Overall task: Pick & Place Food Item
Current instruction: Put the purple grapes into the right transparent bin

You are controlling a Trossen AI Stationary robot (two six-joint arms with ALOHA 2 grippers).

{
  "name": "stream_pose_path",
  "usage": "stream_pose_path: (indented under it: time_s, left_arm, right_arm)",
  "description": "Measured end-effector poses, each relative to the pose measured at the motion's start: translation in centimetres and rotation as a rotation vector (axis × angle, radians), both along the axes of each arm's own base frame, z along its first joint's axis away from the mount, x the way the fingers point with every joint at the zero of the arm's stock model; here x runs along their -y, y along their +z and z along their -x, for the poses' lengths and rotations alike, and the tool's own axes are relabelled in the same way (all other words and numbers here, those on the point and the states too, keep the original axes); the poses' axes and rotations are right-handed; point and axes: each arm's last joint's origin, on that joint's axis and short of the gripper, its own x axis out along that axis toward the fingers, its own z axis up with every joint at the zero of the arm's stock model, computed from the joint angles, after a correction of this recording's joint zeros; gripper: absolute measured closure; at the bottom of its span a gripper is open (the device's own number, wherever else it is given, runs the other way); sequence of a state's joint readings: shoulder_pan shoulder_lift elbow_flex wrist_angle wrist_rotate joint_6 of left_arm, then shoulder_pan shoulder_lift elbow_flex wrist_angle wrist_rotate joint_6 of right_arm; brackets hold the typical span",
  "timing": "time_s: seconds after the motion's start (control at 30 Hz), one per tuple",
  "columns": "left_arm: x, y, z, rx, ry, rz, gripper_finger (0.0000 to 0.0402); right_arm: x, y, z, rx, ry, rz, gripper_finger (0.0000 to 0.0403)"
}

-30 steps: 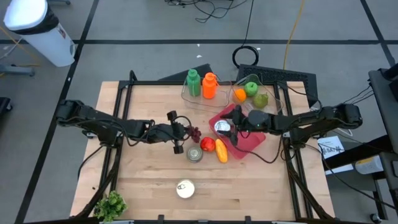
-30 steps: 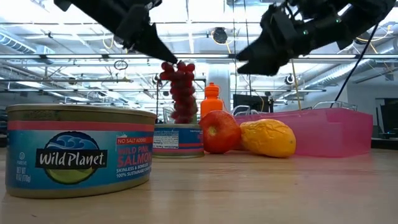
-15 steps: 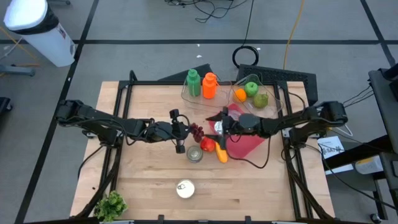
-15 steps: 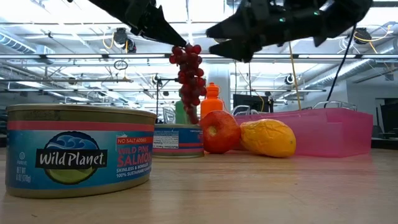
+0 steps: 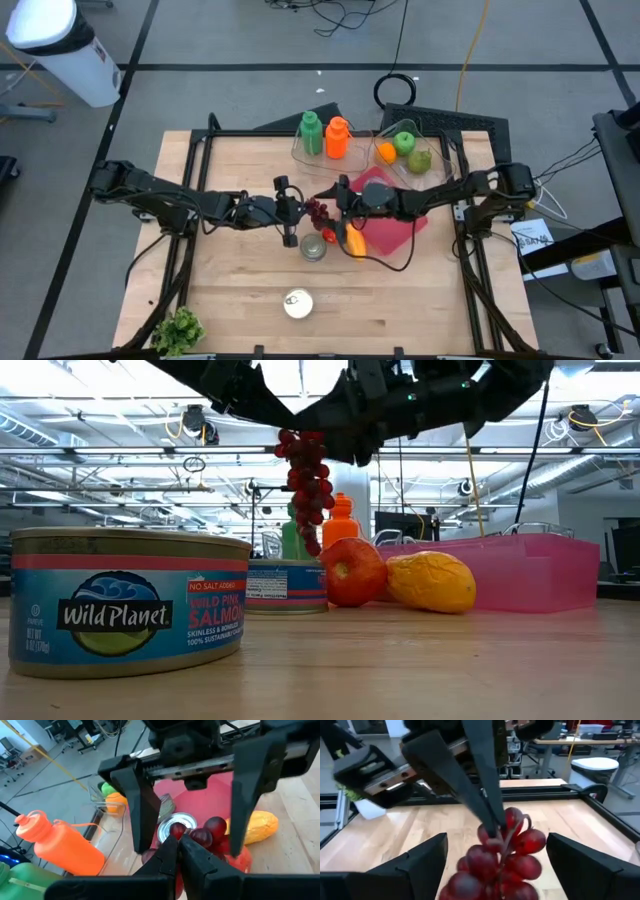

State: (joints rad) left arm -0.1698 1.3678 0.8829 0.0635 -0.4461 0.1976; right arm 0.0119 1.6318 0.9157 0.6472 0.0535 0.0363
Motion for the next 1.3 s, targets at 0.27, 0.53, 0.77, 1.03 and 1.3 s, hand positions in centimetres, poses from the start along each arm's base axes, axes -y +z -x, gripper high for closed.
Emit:
stream_pose_path:
  time_s: [0.27, 0.53, 0.77, 1.03, 1.3]
  left_arm:
    - [0.5, 0.2, 0.0, 0.026, -0.018, -0.002, 0.0387]
    - [0.5, 0.4, -0.1, 0.041, -0.032, 0.009, 0.0393]
    - [1.1, 1.5, 0.2, 0.112, -0.063, 0.028, 0.0341]
    - [2.4, 6.2, 4.1, 0.301, -0.140, 0.071, 0.0326]
    - [2.2, 6.6, 5.0, 0.306, -0.134, 0.114, 0.0326]
  right_arm:
    - [0.2, -0.1, -0.1, -0.004, -0.007, -0.004, 0.0201]
    - [0.1, 0.0, -0.1, 0.004, 0.026, 0.003, 0.0386]
    - [0.0, 0.7, 0.6, -0.020, 0.053, 0.009, 0.0397]
    - [0.2, 2.4, 5.3, -0.037, 0.042, 0.006, 0.0400]
    - [2.4, 3.2, 13.3, 0.047, -0.326, 0.058, 0.0401]
